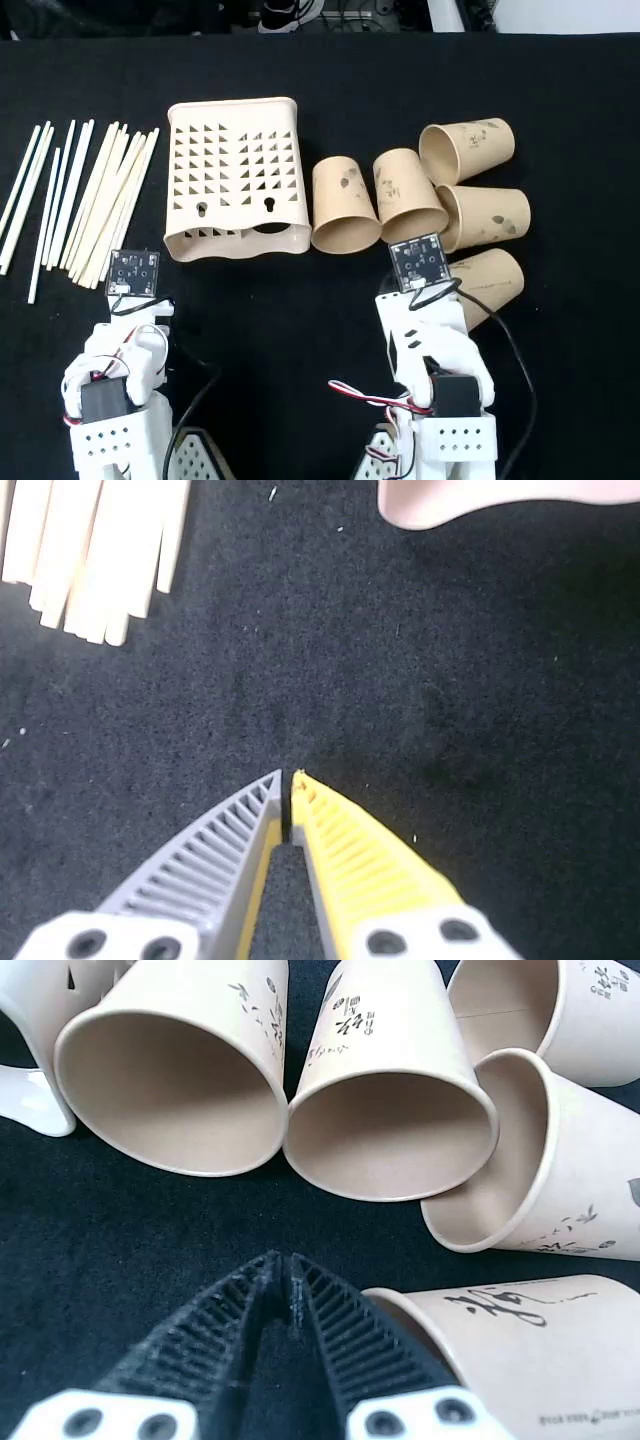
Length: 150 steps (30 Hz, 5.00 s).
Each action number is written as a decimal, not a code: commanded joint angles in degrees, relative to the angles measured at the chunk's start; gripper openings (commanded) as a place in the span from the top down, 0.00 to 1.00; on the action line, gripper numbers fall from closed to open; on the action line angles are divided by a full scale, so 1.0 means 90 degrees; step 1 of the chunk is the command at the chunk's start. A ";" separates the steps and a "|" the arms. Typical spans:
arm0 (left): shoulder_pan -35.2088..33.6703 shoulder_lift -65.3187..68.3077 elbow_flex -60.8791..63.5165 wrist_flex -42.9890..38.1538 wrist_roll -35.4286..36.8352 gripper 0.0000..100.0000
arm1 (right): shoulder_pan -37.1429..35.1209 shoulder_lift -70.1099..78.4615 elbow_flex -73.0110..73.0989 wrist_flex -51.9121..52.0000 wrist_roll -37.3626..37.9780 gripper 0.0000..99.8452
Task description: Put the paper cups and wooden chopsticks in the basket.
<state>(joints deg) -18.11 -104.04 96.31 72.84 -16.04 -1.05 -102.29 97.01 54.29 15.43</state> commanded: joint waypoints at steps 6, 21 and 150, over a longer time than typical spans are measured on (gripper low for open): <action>0.0034 -0.0020 0.0112 0.0029 -0.0039 0.97 | 0.0078 -0.0093 -0.0024 0.0029 0.0029 0.99; 0.0034 -0.0020 0.0112 0.0029 -0.0039 0.97 | 0.0078 -0.0093 -0.0024 0.0029 0.0029 0.99; 0.1529 0.3995 -0.7341 -0.0088 0.2667 0.97 | 0.0088 -0.0210 -0.0024 0.2051 0.0020 0.99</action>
<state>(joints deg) -4.22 -68.00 37.67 70.37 4.97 -1.05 -102.73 97.01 72.48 15.43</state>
